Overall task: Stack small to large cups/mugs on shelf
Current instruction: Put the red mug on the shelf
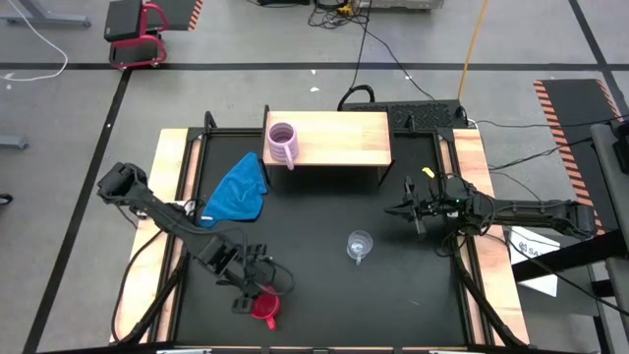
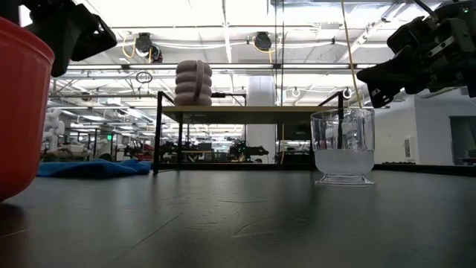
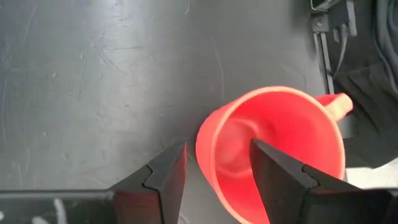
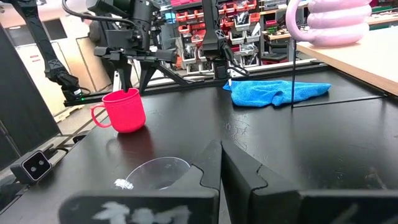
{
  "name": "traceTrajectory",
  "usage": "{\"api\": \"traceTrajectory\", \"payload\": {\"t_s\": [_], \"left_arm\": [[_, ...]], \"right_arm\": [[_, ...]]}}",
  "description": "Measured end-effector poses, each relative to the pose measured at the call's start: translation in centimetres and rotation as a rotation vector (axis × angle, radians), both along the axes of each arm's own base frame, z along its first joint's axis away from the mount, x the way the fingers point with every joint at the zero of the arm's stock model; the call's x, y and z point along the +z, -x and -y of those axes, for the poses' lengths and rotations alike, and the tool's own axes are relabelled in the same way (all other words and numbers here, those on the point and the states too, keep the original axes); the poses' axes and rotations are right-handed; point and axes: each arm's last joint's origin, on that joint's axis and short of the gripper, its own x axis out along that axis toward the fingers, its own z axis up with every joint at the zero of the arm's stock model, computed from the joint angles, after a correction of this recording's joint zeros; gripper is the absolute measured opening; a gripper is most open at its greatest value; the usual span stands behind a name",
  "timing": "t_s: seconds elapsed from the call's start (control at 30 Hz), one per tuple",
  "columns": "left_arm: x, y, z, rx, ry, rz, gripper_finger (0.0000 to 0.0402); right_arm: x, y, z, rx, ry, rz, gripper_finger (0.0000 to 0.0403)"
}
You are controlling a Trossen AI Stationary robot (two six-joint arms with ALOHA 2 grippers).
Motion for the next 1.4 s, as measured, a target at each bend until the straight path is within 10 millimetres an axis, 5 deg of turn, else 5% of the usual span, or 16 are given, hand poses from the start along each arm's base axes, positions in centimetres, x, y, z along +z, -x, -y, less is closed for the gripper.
{"api": "traceTrajectory", "payload": {"t_s": [0.33,0.6,1.4], "left_arm": [[-0.1,0.3,0.4,-0.035,-0.004,-0.003,0.0179],[-2.1,0.1,0.7,-0.045,-0.015,-0.066,0.0179],[-0.8,-0.2,0.2,-0.041,-0.006,-0.085,0.0179]], "right_arm": [[0.0,0.0,0.0,0.0,0.0,0.0,0.0],[0.0,0.0,0.0,0.0,-0.002,-0.001,0.0],[0.4,0.0,0.0,0.0,-0.002,0.041,0.0]]}}
